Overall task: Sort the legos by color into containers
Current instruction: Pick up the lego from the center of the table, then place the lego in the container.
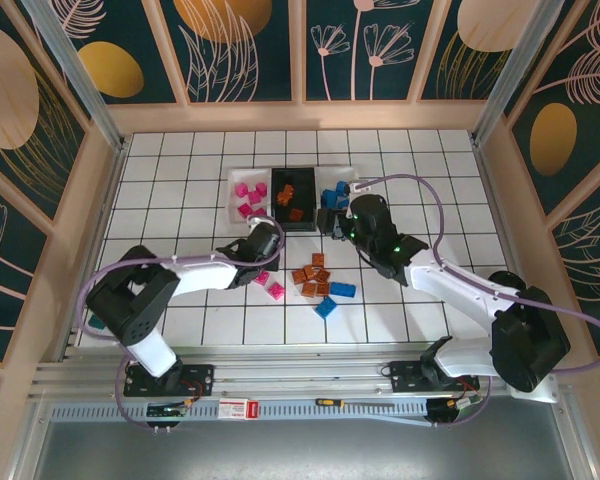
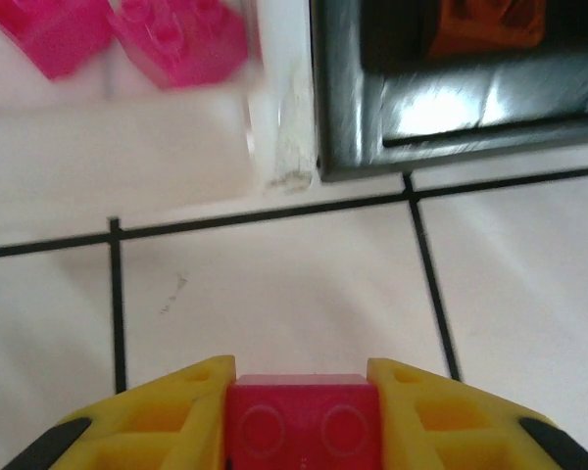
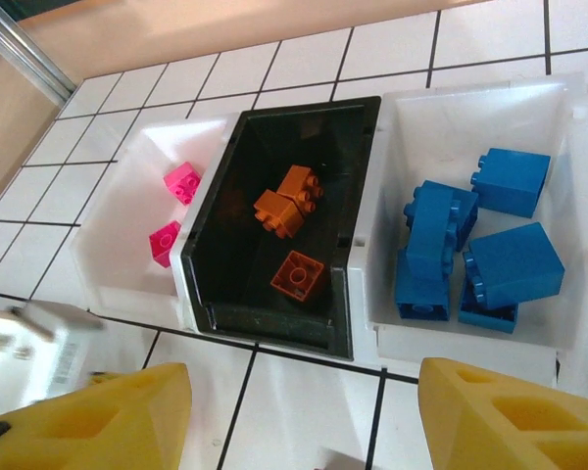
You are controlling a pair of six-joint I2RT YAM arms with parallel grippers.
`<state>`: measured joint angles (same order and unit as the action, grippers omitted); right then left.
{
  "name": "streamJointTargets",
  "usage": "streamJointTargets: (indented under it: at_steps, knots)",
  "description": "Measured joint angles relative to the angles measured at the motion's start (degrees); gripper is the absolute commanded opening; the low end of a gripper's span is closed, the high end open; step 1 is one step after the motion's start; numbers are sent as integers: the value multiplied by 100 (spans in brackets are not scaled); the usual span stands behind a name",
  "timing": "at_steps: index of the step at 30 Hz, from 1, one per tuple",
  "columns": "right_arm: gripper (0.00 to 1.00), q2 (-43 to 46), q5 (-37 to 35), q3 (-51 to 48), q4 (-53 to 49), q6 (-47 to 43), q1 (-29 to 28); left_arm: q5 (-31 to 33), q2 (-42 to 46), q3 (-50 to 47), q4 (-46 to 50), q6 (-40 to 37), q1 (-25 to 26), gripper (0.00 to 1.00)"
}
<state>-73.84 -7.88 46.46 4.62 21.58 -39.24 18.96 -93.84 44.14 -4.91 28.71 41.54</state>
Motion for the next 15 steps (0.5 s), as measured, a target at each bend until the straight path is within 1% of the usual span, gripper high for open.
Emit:
streamJointTargets:
  at_steps: [4,7,11,15]
  knots:
    - [63,4,2,-127,0,24,0,-9,649,48,2,11,-160,29]
    - [63,4,2,-190,-4,44,0,-4,826,240,2,22,-538,29]
    - [63,11,2,-245,-7,90,-2,13,575,697,11,20,-1043,28]
    - [63,87,4,-352,-11,131,0,74,-131,1414,79,-2,-1241,29]
